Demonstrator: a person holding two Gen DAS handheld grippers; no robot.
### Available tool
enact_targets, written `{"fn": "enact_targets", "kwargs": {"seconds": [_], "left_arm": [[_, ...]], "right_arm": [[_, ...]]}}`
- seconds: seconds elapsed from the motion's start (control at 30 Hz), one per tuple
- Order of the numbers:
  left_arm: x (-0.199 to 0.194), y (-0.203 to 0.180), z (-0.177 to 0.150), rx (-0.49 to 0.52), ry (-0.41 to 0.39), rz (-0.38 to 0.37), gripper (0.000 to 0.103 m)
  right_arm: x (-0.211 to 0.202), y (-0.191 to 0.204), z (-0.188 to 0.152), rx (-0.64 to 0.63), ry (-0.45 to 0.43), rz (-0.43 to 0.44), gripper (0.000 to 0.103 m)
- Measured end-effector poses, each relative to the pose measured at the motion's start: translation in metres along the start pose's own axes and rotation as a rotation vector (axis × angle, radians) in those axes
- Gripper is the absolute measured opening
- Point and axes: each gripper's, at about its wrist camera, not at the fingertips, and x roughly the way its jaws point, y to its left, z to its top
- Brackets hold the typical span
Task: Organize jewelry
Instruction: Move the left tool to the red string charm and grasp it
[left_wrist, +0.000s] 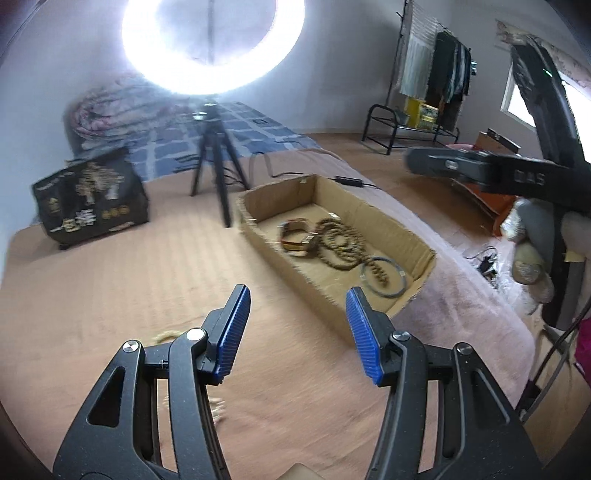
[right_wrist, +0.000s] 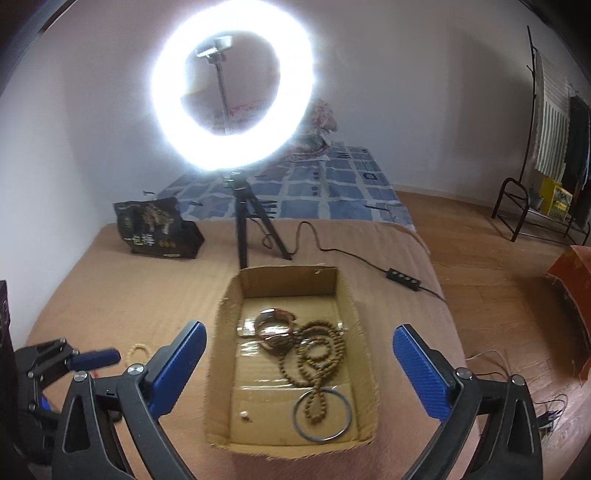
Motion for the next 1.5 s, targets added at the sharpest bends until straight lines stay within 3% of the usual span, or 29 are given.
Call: {"fn": "enact_targets", "kwargs": {"seconds": [0.17, 0.37, 0.7, 1.07, 1.17, 1.23, 1.37, 1.5], "left_arm": [[-0.026, 0.035, -0.01, -0.048, -0.009, 0.044, 0.055], [-0.059, 0.086, -0.039, -0.132, -0.021, 0.159, 0.057], [-0.068, 0.16, -0.101, -0.34, 0.084, 0.232, 0.058], [-0.047, 0.149, -0.138, -0.387, 0.12, 0.141, 0.057], [-0.035, 0.146, -0.139, -0.386, 0.146, 0.125, 0.042], [-0.028, 0.146, -0.14, -0.387, 0.154, 0.122, 0.041], [-0.015, 0.145, -0.141, -0.387, 0.174, 0.121, 0.033], [-0.004, 0.148, -0.144, -0.39, 0.192, 0.149, 0.033]], "right_arm": [[-0.014, 0.018, -0.01, 0.0, -0.011, 0.049, 0.103], [-0.022, 0.049, -0.024, -0.036, -0.017, 0.099, 0.103], [-0.007, 0.124, -0.06, -0.15, 0.026, 0.215, 0.103], [0.045, 0.178, -0.11, -0.244, 0.181, 0.305, 0.103], [0.06, 0.184, -0.12, -0.253, 0.227, 0.313, 0.099], [0.072, 0.19, -0.127, -0.265, 0.262, 0.323, 0.091], [0.087, 0.199, -0.136, -0.276, 0.308, 0.341, 0.088], [0.093, 0.207, -0.141, -0.308, 0.312, 0.342, 0.084]]}}
